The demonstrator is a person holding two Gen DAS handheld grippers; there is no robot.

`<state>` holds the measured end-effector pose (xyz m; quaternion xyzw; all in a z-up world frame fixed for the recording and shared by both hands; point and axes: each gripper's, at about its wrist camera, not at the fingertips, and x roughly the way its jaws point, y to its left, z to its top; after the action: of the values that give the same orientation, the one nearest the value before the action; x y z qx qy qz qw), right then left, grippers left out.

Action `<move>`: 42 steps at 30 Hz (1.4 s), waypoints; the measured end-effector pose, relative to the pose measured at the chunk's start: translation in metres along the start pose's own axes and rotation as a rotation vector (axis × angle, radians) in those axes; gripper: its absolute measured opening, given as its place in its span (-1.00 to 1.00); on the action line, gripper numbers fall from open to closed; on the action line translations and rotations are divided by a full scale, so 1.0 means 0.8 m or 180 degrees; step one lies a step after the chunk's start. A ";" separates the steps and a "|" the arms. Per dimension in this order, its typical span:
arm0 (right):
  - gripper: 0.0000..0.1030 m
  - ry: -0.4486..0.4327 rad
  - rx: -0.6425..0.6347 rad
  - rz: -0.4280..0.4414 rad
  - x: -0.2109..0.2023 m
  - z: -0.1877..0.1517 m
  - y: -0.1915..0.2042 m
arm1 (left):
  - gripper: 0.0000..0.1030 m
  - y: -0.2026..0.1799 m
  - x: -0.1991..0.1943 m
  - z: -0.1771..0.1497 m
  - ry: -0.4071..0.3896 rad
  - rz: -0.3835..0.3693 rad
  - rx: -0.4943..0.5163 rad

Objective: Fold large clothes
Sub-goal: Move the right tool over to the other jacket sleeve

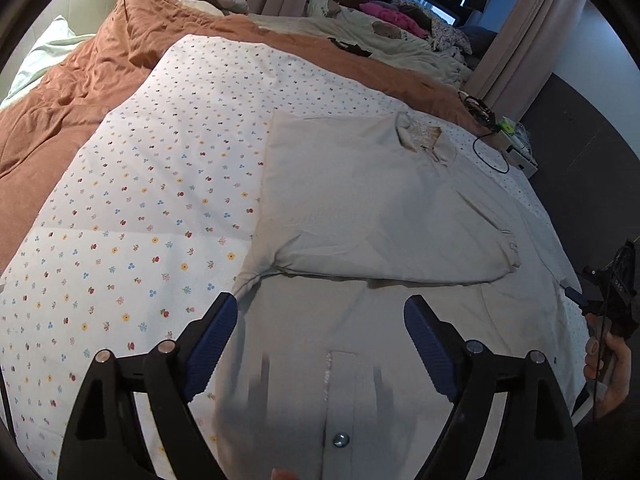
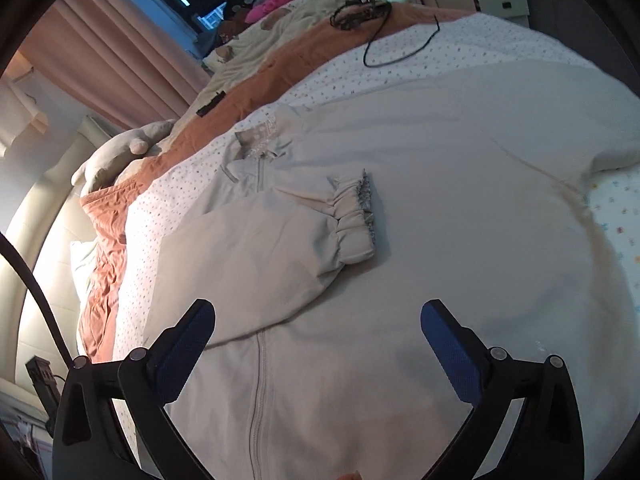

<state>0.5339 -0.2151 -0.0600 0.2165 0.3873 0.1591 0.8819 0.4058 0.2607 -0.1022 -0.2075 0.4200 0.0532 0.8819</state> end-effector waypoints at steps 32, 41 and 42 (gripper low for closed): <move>0.99 -0.0871 -0.0573 -0.0476 -0.316 -0.085 -0.037 | 0.74 -0.228 -0.213 -0.089 -0.0790 -0.0420 0.0630; 0.99 -0.0940 -0.0424 -0.0615 -0.339 -0.097 -0.075 | 0.75 -0.303 -0.207 -0.092 -0.0703 -0.0501 0.0836; 0.99 -0.0939 -0.0388 -0.0607 -0.339 -0.098 -0.079 | 0.75 -0.311 -0.205 -0.091 -0.0694 -0.0525 0.0855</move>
<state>0.3056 -0.3705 0.0268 0.1460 0.2622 0.0644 0.9517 0.3146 0.0181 0.0617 -0.1147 0.3069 -0.0537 0.9433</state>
